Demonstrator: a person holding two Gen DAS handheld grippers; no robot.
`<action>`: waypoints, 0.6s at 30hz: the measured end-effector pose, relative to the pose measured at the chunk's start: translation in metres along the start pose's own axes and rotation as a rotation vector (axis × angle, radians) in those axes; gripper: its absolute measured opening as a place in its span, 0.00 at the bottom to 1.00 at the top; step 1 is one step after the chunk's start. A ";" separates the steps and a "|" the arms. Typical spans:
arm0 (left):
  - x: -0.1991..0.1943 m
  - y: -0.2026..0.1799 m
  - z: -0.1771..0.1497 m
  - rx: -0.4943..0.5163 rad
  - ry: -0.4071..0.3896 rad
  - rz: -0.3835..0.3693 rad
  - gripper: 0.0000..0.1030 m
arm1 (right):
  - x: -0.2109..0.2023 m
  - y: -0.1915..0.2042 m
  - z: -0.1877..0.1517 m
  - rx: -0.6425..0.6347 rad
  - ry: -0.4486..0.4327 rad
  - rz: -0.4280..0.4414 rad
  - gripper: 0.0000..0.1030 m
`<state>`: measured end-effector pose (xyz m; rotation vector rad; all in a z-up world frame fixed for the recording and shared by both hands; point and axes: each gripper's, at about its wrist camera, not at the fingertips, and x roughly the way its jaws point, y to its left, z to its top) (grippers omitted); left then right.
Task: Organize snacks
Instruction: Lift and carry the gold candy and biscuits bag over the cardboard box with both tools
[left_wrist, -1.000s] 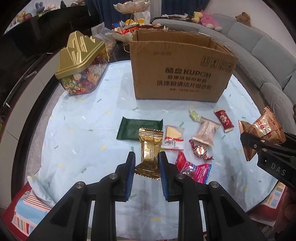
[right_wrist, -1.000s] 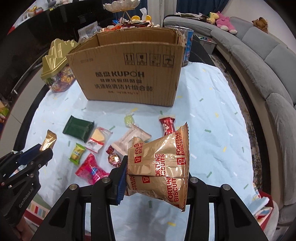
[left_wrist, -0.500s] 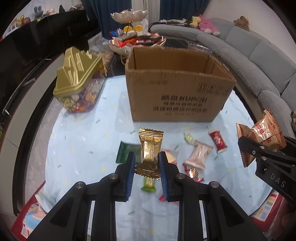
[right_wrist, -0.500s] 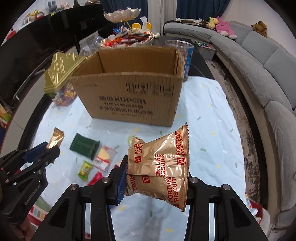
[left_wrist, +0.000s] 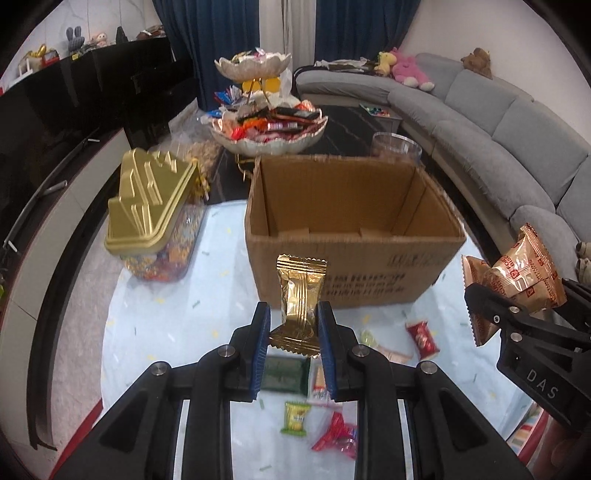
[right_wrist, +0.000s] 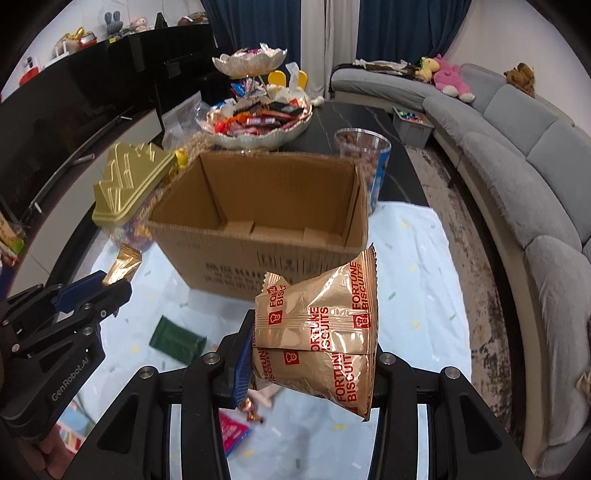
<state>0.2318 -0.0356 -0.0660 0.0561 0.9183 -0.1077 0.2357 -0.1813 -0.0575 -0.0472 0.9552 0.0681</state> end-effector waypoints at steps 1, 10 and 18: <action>0.000 0.000 0.005 0.000 -0.006 -0.002 0.25 | -0.001 0.000 0.004 -0.001 -0.004 0.001 0.42; 0.006 0.001 0.042 -0.005 -0.026 -0.011 0.25 | 0.002 0.000 0.040 -0.014 -0.033 0.002 0.42; 0.018 -0.002 0.074 0.015 -0.041 -0.015 0.25 | 0.005 0.005 0.068 -0.034 -0.060 -0.001 0.42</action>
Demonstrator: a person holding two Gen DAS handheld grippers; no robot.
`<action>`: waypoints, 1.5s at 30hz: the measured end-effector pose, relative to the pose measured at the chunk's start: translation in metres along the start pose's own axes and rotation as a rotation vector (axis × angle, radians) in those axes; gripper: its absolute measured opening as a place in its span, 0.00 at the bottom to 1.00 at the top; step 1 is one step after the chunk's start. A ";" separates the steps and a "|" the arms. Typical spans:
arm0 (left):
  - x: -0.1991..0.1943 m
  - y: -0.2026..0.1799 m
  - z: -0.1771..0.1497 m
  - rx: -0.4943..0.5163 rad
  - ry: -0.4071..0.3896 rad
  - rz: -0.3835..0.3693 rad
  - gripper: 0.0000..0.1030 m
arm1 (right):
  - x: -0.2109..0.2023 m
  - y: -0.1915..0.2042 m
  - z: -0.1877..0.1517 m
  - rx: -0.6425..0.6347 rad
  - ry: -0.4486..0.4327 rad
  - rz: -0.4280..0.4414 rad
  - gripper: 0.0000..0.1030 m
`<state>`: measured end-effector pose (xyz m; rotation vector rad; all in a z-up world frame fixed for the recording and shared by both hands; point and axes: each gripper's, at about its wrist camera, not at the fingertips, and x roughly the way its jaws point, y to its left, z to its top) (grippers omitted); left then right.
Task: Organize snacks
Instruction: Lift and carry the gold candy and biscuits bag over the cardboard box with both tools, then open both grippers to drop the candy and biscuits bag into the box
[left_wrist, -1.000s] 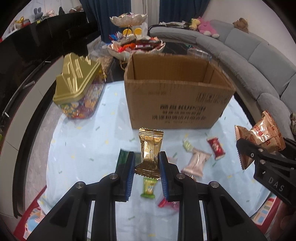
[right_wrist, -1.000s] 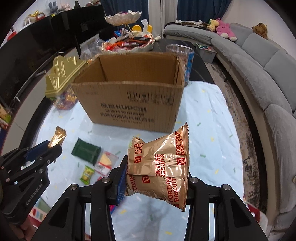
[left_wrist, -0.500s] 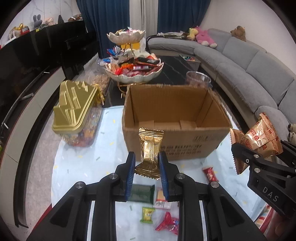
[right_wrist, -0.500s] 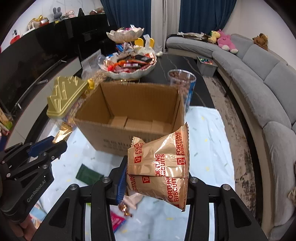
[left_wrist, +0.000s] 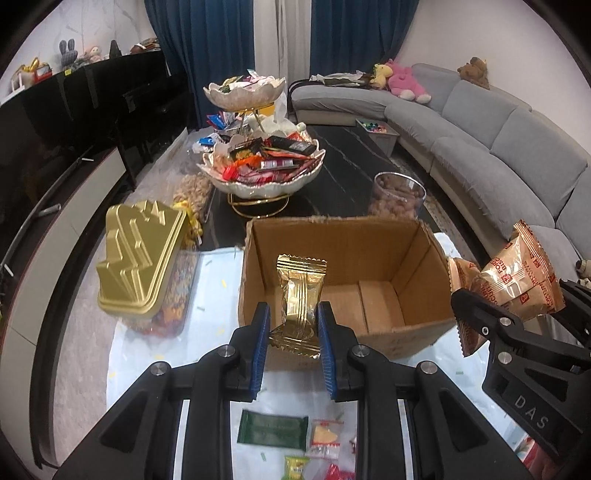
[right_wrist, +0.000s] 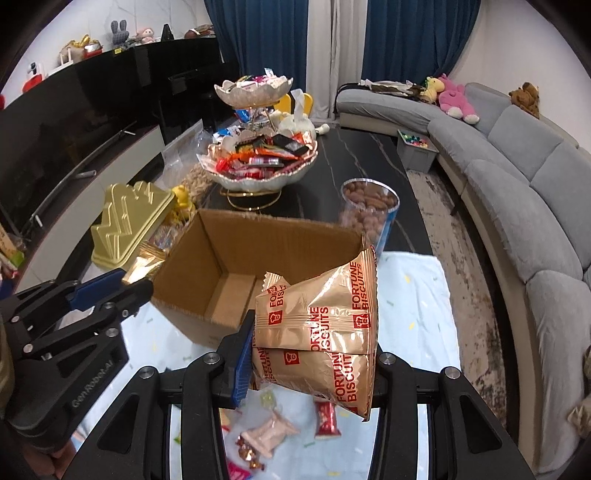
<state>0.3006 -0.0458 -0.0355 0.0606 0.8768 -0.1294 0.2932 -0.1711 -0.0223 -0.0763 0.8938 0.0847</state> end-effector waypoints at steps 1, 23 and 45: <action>0.002 0.000 0.003 -0.001 0.001 -0.005 0.25 | 0.001 0.001 0.005 -0.005 -0.004 -0.001 0.42; 0.055 0.008 0.021 0.001 0.062 -0.022 0.26 | 0.057 0.005 0.032 -0.016 0.085 -0.016 0.42; 0.048 0.016 0.021 -0.010 0.060 0.002 0.64 | 0.051 -0.010 0.031 0.028 0.095 -0.054 0.71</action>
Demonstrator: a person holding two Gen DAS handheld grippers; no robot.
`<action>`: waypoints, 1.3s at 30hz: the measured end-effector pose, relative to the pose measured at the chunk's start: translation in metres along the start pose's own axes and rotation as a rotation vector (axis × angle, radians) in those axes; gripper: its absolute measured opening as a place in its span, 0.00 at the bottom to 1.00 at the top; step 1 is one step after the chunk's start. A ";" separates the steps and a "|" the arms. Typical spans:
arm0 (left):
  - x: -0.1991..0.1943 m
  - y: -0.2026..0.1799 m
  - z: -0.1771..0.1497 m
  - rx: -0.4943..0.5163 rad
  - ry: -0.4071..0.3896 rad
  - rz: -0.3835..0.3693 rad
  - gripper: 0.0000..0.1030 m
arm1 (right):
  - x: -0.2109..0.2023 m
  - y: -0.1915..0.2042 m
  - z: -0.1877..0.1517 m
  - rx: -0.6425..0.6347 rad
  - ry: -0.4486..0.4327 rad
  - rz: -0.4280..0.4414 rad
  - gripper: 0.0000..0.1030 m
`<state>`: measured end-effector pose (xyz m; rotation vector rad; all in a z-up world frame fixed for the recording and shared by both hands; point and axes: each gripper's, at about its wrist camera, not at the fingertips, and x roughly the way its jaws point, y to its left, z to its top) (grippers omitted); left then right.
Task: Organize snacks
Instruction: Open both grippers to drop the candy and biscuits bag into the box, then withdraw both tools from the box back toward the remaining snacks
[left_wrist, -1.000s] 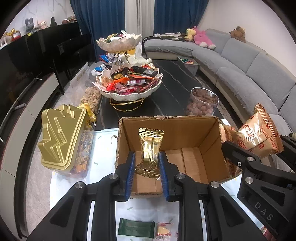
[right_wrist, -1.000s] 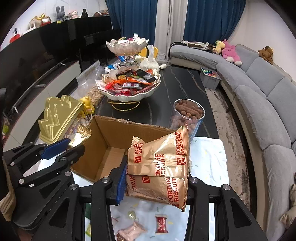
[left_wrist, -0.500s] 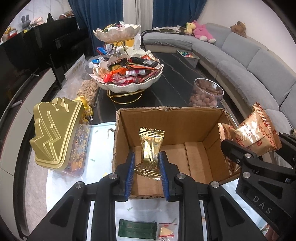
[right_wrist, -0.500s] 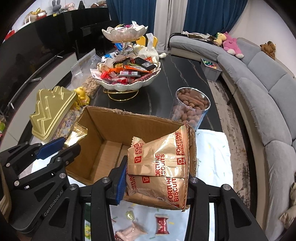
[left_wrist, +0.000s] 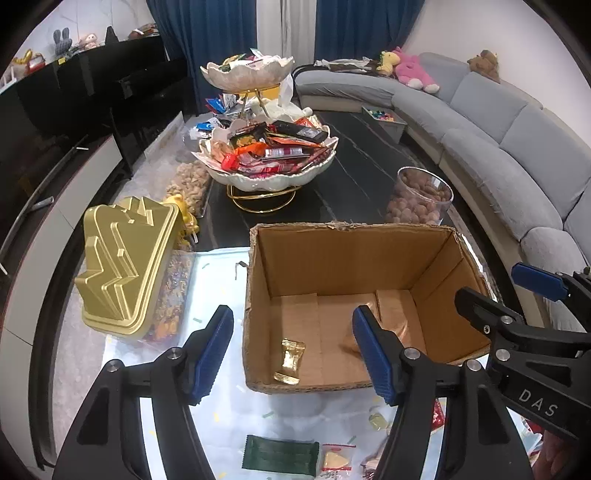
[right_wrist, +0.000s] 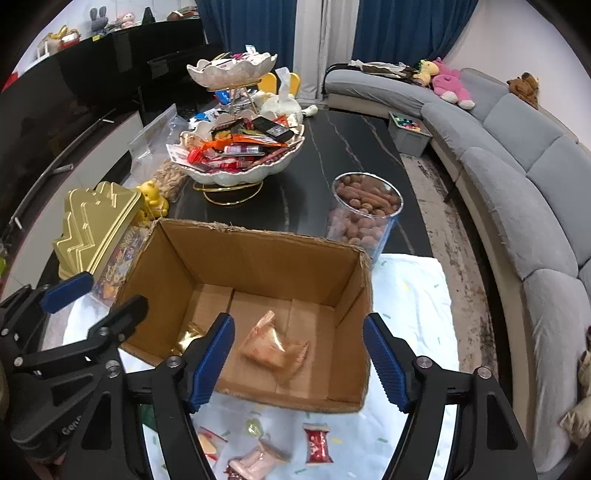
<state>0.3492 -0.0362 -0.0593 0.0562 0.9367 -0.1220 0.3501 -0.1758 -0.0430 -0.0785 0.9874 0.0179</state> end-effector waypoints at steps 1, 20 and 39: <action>-0.002 0.000 0.000 0.002 -0.003 0.004 0.65 | -0.001 0.000 0.000 0.002 -0.001 0.000 0.71; -0.033 -0.001 -0.013 -0.010 -0.040 0.021 0.70 | -0.032 -0.011 -0.013 0.054 -0.032 -0.011 0.78; -0.054 -0.002 -0.032 -0.017 -0.038 0.022 0.77 | -0.054 -0.014 -0.035 0.089 -0.041 0.008 0.79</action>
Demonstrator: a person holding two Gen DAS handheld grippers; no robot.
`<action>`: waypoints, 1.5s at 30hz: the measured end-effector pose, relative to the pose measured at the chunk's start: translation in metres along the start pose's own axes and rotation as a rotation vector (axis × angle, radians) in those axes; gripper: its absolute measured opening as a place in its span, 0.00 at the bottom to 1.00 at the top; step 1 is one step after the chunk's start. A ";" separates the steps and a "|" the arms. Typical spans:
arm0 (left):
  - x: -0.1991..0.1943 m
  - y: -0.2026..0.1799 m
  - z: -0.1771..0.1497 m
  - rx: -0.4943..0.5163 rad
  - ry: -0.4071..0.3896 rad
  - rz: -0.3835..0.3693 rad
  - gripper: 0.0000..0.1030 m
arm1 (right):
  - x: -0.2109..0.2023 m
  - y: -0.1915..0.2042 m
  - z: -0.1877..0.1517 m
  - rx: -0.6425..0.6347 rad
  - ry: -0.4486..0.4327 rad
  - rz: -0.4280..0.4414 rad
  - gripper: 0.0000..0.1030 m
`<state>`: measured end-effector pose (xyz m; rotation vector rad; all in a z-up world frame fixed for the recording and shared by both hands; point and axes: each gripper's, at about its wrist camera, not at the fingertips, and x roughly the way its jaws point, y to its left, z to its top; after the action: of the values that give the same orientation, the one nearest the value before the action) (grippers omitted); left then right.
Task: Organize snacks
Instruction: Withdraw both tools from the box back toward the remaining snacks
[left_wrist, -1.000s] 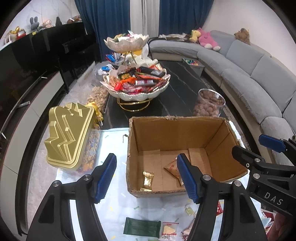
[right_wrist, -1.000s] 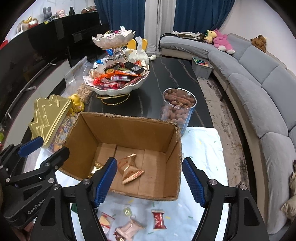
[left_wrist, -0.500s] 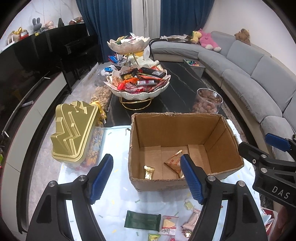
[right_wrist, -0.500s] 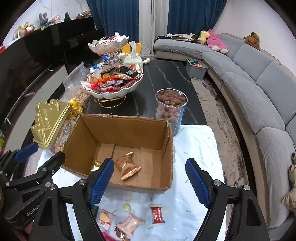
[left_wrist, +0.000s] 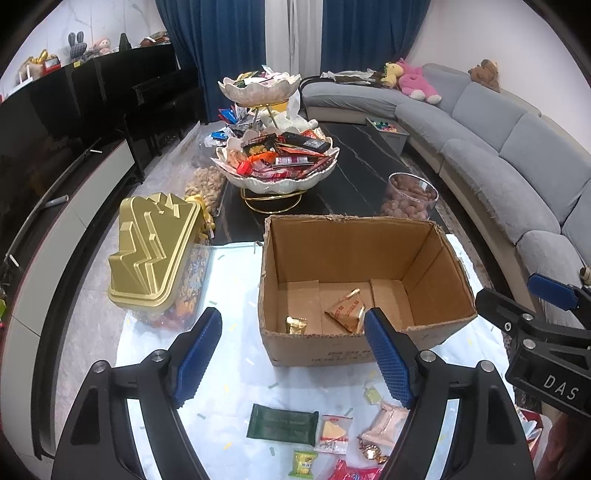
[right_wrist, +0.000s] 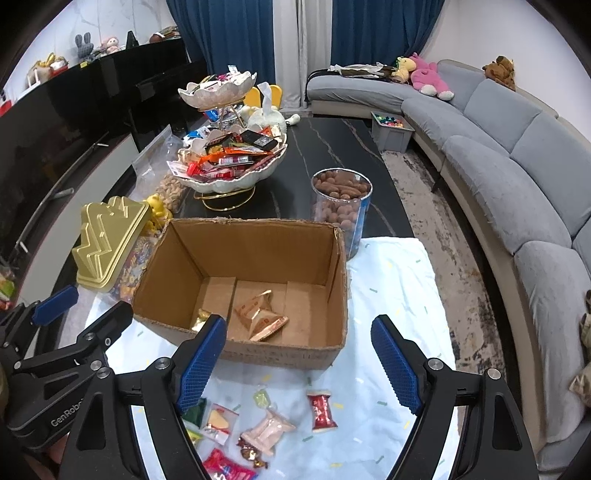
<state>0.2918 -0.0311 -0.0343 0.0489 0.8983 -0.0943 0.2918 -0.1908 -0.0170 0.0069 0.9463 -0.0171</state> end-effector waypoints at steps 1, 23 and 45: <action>-0.001 -0.001 -0.001 0.002 0.000 0.001 0.77 | -0.002 0.000 -0.001 -0.003 -0.003 0.002 0.79; -0.010 -0.012 -0.055 0.049 0.026 0.023 0.81 | -0.005 -0.009 -0.052 0.017 0.039 0.015 0.87; -0.017 -0.017 -0.111 0.081 0.047 0.019 0.82 | -0.003 -0.015 -0.110 0.024 0.089 0.007 0.87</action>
<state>0.1929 -0.0383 -0.0901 0.1354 0.9408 -0.1125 0.2006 -0.2038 -0.0783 0.0337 1.0351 -0.0221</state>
